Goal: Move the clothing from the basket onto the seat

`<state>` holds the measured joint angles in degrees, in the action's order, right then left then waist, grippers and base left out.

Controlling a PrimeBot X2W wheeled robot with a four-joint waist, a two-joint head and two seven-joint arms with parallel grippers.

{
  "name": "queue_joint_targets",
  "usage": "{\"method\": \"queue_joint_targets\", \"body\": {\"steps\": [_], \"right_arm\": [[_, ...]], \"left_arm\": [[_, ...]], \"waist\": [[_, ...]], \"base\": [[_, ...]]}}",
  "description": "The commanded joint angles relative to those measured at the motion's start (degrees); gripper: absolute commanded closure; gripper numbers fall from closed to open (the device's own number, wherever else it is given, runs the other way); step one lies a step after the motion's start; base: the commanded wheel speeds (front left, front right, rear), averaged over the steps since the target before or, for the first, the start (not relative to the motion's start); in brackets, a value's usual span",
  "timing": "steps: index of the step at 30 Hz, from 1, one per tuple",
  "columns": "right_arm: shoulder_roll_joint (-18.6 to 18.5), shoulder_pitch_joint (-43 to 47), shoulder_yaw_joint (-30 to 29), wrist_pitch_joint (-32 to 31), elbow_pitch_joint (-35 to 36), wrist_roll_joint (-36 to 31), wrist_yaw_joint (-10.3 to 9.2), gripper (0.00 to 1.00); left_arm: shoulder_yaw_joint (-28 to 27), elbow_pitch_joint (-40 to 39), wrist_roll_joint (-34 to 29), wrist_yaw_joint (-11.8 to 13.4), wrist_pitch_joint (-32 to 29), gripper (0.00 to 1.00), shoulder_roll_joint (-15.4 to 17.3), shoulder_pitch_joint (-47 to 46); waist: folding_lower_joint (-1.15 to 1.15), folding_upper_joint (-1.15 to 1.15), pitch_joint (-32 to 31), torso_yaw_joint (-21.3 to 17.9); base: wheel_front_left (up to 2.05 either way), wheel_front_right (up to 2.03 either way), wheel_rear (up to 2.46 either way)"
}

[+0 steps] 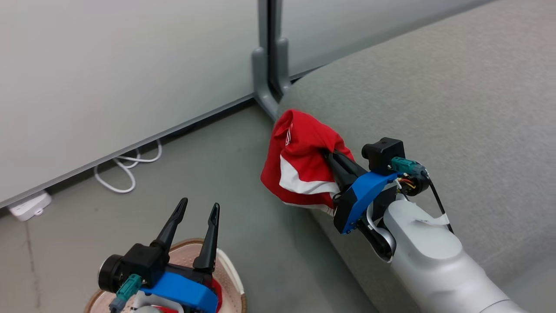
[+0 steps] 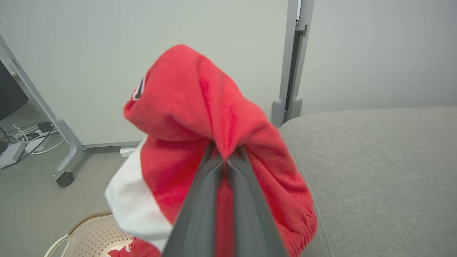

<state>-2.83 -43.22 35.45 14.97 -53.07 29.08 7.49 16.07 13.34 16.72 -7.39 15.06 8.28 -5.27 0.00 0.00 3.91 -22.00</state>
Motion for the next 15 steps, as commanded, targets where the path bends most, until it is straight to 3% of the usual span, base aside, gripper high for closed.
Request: {"method": "queue_joint_targets", "body": {"steps": [1, 9, 15], "right_arm": [[-0.10, -0.11, -0.35, 0.32, 0.38, -0.52, 0.01, 1.00], [-0.08, 0.84, -1.67, 0.32, 1.47, -0.91, 0.01, 1.00], [-0.06, 1.26, -3.47, 0.32, 1.28, -1.82, 0.01, 1.00]], "left_arm": [[0.11, -0.15, -0.02, -0.12, 0.17, 0.00, 0.34, -1.11], [-0.28, -0.21, -0.45, -0.13, 0.18, 0.00, 1.20, -1.85], [0.77, 0.26, -0.30, -0.13, 0.18, 0.00, 1.20, -2.76]], "waist": [[0.00, 0.00, 1.14, -2.84], [0.00, 0.00, 2.74, -7.92], [0.00, 0.00, 3.37, -8.60]], "base": [[0.00, 0.00, 0.00], [0.00, 0.00, 0.00], [0.00, 0.00, 0.00]]}}
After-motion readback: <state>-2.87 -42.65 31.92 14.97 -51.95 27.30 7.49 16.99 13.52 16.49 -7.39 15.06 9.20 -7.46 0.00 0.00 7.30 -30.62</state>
